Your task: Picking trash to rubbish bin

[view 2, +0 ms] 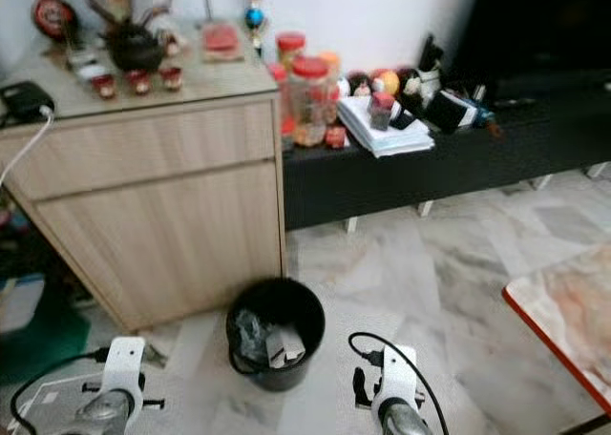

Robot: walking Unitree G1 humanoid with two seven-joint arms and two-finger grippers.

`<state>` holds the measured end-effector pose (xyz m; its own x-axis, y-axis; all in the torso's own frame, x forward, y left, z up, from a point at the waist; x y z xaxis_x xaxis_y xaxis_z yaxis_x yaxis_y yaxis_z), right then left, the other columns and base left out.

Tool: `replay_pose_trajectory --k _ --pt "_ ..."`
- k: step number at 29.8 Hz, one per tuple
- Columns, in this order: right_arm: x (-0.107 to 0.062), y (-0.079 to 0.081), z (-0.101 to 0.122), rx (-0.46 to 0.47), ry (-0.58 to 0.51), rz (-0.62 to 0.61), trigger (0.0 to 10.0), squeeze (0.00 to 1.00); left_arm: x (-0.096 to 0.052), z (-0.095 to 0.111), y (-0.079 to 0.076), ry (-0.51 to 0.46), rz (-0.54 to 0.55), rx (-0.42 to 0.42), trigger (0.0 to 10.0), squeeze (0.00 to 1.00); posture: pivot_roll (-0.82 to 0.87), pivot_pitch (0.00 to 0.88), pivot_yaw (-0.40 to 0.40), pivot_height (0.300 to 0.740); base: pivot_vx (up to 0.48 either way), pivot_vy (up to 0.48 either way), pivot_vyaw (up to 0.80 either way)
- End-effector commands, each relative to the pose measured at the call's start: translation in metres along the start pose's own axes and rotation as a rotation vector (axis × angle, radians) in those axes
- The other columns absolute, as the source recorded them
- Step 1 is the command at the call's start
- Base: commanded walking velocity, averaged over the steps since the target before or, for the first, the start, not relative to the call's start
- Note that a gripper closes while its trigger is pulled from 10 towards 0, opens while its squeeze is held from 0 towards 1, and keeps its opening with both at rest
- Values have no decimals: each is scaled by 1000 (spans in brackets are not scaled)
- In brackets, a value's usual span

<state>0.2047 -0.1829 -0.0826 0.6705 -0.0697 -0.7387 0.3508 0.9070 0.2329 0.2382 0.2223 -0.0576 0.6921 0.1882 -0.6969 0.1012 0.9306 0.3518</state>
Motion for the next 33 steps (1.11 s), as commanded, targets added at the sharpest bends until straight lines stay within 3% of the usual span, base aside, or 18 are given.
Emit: replay_pose_trajectory --k 1,8,17,20,29,33 --pt "0 -9 3 -2 -2 -23 10000 0 0 2 -7 1 -20 2 10000 0 -40 0 4 740 289 0 0" --pt "-1 -6 1 -17 0 -8 10000 0 0 2 -8 -1 -22 4 10000 0 -41 0 7 740 294 0 0" --pt "-1 -5 -1 -2 5 -10 10000 0 0 3 -8 -4 -21 4 10000 0 -40 0 7 740 292 0 573" --pt "-2 -7 -4 -37 12 -7 10000 0 0 3 -7 -4 -19 5 10000 0 -40 0 5 740 291 0 0" --pt "-2 -8 -5 4 9 -17 10000 0 0 1 -4 -1 -13 2 10000 0 -37 0 2 740 291 0 0" --pt "-2 -7 -4 22 7 -18 10000 0 0 1 -4 -1 -14 1 10000 0 -37 0 3 740 295 0 -800"
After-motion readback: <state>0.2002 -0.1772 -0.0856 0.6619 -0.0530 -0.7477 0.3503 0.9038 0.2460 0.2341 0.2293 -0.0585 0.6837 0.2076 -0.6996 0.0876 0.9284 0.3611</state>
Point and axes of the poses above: a point about 5 cm out from each wrist's last joint towards the gripper, its own x axis pointing out of the wrist towards the gripper, its own z axis along the axis of the wrist's last joint, y = z × x, the point moved 1 cm from there along x, pointing out of the wrist towards the gripper, and after that the axes turned 15 degrees about x, right-handed, at the moved point
